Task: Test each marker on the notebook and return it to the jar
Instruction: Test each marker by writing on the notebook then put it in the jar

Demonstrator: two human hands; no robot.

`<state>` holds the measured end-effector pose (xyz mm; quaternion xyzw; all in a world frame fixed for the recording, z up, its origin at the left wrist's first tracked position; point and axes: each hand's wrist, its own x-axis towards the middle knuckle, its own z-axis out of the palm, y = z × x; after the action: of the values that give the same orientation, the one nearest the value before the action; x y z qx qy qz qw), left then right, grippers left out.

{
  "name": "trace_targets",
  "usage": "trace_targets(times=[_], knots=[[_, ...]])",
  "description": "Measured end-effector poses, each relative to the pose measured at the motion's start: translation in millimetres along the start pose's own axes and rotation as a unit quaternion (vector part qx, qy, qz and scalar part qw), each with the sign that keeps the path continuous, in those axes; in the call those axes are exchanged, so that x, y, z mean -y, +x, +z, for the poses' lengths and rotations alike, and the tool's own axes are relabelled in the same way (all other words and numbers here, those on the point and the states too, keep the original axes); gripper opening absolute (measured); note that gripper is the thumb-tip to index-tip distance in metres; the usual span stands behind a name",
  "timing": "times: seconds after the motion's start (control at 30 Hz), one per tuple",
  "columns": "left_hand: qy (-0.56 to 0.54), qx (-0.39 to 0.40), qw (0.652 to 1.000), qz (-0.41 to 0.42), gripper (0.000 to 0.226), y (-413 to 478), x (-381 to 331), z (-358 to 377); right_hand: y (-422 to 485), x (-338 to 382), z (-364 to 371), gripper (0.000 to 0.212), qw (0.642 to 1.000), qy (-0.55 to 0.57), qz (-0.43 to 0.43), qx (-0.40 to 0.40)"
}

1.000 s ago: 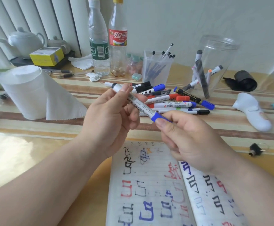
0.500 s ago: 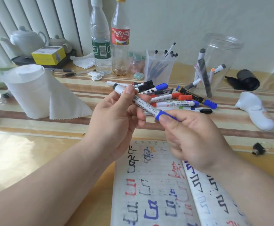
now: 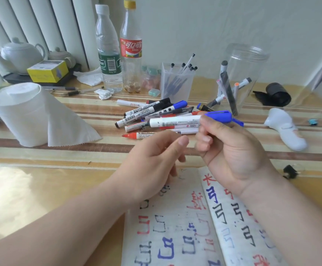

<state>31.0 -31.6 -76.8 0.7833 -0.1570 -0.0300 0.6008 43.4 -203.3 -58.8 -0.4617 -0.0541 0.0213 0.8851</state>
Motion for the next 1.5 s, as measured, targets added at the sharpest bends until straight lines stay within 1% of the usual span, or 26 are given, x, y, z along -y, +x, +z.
trace_targets(times=[0.03,0.1,0.13,0.17,0.2,0.27,0.37,0.47,0.53,0.7,0.8,0.83,0.87,0.9,0.97,1.0,1.03,1.1,1.17,1.2,1.23,1.27,1.33,1.4,1.43,1.5], knots=[[0.053,0.004,0.999,0.013,0.032,-0.9,0.9,-1.0,-0.8,-0.8,-0.7,0.012,1.000,-0.015,-0.020,0.001],[0.141,-0.011,0.989,0.039,0.021,-1.0,2.6,-3.1,-4.3,-1.0,-1.5,0.003,0.991,-0.098,-0.088,-0.015],[0.174,-0.021,0.983,0.051,0.016,-1.5,2.9,-4.3,-6.5,-0.1,-1.8,0.004,0.979,-0.154,-0.128,-0.031],[0.195,-0.030,0.979,0.060,0.013,-2.3,2.9,-5.2,-8.5,1.6,-2.7,0.011,0.963,-0.208,-0.164,-0.046],[0.206,-0.035,0.976,0.068,0.012,-2.9,2.6,-5.9,-10.8,4.5,-3.2,0.015,0.946,-0.252,-0.194,-0.058],[0.214,-0.040,0.973,0.077,0.012,-3.5,2.6,-6.6,-14.8,13.8,-1.0,0.015,0.922,-0.305,-0.227,-0.072],[0.216,-0.038,0.971,0.091,0.012,-3.1,2.3,-6.3,-13.6,29.1,3.4,0.013,0.891,-0.376,-0.235,-0.096],[0.230,-0.033,0.968,0.094,0.009,-3.0,0.6,-6.6,-3.3,46.6,10.9,0.010,0.878,-0.400,-0.239,-0.108],[0.237,-0.026,0.967,0.092,0.008,-3.0,0.0,-7.1,8.0,62.7,18.1,0.010,0.866,-0.408,-0.261,-0.130],[0.252,-0.005,0.963,0.092,0.010,-1.4,0.3,-8.6,47.2,104.2,34.9,0.018,0.807,-0.434,-0.343,-0.207],[0.264,0.005,0.960,0.093,0.010,-0.6,2.1,-10.3,75.1,119.1,29.0,0.009,0.770,-0.453,-0.358,-0.273],[0.264,0.008,0.960,0.093,0.010,-0.7,2.2,-10.5,84.4,122.4,24.6,0.005,0.768,-0.452,-0.350,-0.290],[0.264,0.011,0.960,0.093,0.011,-0.8,2.3,-10.6,93.5,125.0,19.6,0.002,0.775,-0.443,-0.334,-0.302],[0.264,0.013,0.960,0.094,0.013,-0.8,2.2,-10.4,101.3,126.7,15.2,0.005,0.787,-0.431,-0.312,-0.311],[0.266,0.015,0.959,0.095,0.015,-0.5,2.1,-10.3,111.7,127.7,9.1,0.028,0.811,-0.414,-0.260,-0.323],[0.266,0.014,0.959,0.094,0.015,-0.1,2.1,-10.4,114.8,127.2,5.4,0.039,0.817,-0.409,-0.244,-0.326],[0.266,0.012,0.959,0.093,0.014,0.1,2.0,-10.6,116.1,126.1,2.1,0.045,0.818,-0.407,-0.239,-0.330],[0.265,0.010,0.960,0.091,0.012,0.1,1.1,-10.5,112.6,121.5,-1.7,0.045,0.814,-0.409,-0.239,-0.336],[0.262,0.006,0.961,0.087,0.011,-0.1,-0.4,-10.1,100.9,109.5,-2.6,0.034,0.811,-0.425,-0.232,-0.327],[0.260,0.001,0.962,0.085,0.011,-0.3,-1.1,-10.4,92.6,100.5,-2.6,0.025,0.806,-0.447,-0.225,-0.315],[0.260,-0.005,0.962,0.083,0.012,-0.4,-1.8,-10.8,83.6,89.4,-2.8,0.017,0.798,-0.482,-0.212,-0.292],[0.260,-0.011,0.962,0.081,0.013,-0.4,-2.5,-11.5,74.4,77.3,-3.6,0.014,0.785,-0.529,-0.191,-0.259],[0.258,-0.018,0.963,0.074,0.015,-0.5,-3.3,-12.9,57.9,49.5,-6.5,0.016,0.749,-0.630,-0.118,-0.168],[0.257,-0.023,0.964,0.067,0.015,-0.6,-4.3,-14.0,44.5,21.7,-10.5,0.014,0.716,-0.690,-0.056,-0.089],[0.254,-0.027,0.965,0.062,0.014,-0.2,-4.6,-14.9,38.4,10.2,-11.5,0.013,0.709,-0.701,-0.049,-0.057],[0.230,-0.043,0.971,0.043,0.015,1.5,-5.6,-18.2,31.7,-7.4,-10.6,0.026,0.692,-0.718,-0.067,0.022]])
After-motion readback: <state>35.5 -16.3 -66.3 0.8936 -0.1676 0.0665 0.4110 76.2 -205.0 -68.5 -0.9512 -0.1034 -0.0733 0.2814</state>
